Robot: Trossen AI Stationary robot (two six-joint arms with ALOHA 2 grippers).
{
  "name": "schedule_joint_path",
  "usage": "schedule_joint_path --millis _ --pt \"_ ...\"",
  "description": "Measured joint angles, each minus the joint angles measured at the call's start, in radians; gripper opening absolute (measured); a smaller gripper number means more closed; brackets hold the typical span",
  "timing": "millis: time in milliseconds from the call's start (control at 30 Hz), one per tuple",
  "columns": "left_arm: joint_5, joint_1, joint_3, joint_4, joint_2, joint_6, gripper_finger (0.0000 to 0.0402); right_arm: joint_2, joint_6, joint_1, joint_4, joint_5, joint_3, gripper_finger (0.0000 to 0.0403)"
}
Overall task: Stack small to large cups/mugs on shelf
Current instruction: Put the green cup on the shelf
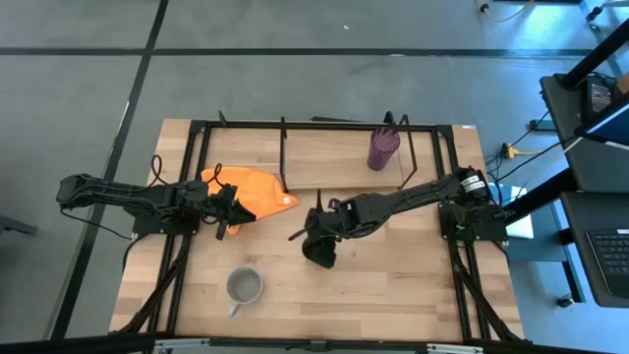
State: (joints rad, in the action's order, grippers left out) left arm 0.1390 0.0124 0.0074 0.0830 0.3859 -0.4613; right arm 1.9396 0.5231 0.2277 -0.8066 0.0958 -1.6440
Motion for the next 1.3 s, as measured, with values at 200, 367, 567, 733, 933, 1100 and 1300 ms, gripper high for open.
schedule_joint_path --millis 200,367,567,733,933,1100,1300 --pt "0.0 0.0 0.0 0.0 0.0 0.0 0.0041 0.0 -0.005 -0.013 -0.036 0.002 0.0 0.0165" --pt "0.0 0.0 0.0 0.0 0.0 0.0 0.0041 0.0 -0.029 -0.021 -0.053 0.007 0.0 0.0165" --pt "0.0 0.0 0.0 0.0 0.0 0.0 0.0041 0.001 -0.03 -0.034 -0.057 0.004 0.029 0.0165" --pt "0.0 0.0 0.0 0.0 0.0 0.0 0.0041 0.002 -0.023 -0.035 -0.047 -0.019 0.05 0.0165" --pt "0.0 0.0 0.0 0.0 0.0 0.0 0.0041 0.002 -0.019 -0.035 -0.049 -0.026 0.051 0.0146" --pt "0.0 0.0 0.0 0.0 0.0 0.0 0.0041 0.002 -0.022 -0.035 -0.049 -0.046 0.051 0.0083" --pt "0.0 0.0 0.0 0.0 0.0 0.0 0.0041 0.002 -0.03 -0.035 -0.05 -0.047 0.05 0.0012"
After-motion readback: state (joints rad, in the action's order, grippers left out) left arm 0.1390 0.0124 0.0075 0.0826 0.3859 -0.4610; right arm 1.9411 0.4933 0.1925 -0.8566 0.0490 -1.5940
